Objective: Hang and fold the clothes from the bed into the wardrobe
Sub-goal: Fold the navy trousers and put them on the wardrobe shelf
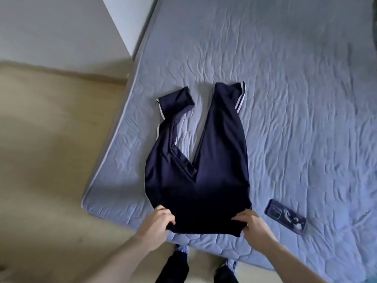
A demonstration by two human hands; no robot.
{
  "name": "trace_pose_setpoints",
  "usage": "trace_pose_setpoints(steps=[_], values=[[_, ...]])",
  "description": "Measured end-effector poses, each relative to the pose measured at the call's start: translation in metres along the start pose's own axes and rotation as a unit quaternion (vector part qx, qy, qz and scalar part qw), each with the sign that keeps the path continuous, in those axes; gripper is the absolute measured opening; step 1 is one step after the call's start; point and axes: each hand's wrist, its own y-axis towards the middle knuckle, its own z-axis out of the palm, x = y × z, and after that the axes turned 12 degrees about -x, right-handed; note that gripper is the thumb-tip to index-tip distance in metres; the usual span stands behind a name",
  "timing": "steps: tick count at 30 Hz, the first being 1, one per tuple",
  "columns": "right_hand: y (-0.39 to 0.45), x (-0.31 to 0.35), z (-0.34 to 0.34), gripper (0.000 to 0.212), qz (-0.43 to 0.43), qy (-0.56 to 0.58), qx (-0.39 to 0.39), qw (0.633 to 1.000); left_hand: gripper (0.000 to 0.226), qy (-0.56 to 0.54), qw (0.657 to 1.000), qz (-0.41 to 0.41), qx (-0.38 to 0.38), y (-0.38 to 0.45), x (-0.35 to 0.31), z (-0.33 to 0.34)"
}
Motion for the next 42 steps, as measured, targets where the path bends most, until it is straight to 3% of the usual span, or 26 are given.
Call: trace_pose_setpoints(steps=[8, 12, 16, 22, 27, 29, 32, 35, 37, 39, 42], values=[[-0.013, -0.070, 0.106, 0.074, 0.024, -0.093, 0.106, 0.990, 0.039, -0.010, 0.996, -0.007, 0.092, 0.007, 0.017, 0.103], [-0.008, -0.071, 0.120, 0.068, 0.046, -0.087, 0.138, 0.986, 0.036, 0.020, 0.993, 0.083, 0.079, 0.028, 0.008, 0.106], [-0.010, -0.059, 0.108, 0.063, 0.139, 0.011, 0.089, 0.986, 0.026, 0.007, 0.983, 0.184, 0.025, 0.058, -0.027, 0.094], [-0.010, -0.085, 0.063, 0.067, 0.261, 0.098, 0.034, 0.960, 0.023, 0.009, 0.935, 0.344, 0.088, 0.110, -0.119, 0.103], [-0.016, -0.127, 0.037, 0.059, 0.312, 0.111, -0.003, 0.944, 0.028, 0.042, 0.916, 0.370, 0.151, 0.137, -0.170, 0.144], [-0.019, -0.137, 0.034, 0.057, 0.329, 0.118, -0.011, 0.937, 0.045, 0.040, 0.915, 0.365, 0.166, 0.139, -0.167, 0.164], [-0.017, -0.139, 0.037, 0.055, 0.338, 0.122, -0.007, 0.933, 0.063, -0.075, 0.948, 0.291, 0.101, 0.137, -0.146, 0.177], [-0.002, -0.117, 0.046, 0.045, 0.314, 0.138, -0.018, 0.939, 0.052, -0.179, 0.978, 0.089, -0.065, 0.142, -0.109, 0.169], [0.021, -0.094, 0.051, 0.032, 0.265, 0.150, -0.050, 0.951, 0.044, -0.192, 0.961, -0.073, -0.183, 0.158, -0.072, 0.153], [0.052, -0.068, 0.055, 0.034, 0.216, 0.158, -0.084, 0.960, 0.044, -0.199, 0.924, -0.213, -0.247, 0.185, -0.031, 0.130], [0.098, -0.031, 0.061, 0.051, 0.179, 0.169, -0.101, 0.964, 0.058, -0.198, 0.875, -0.327, -0.296, 0.228, 0.022, 0.096]])
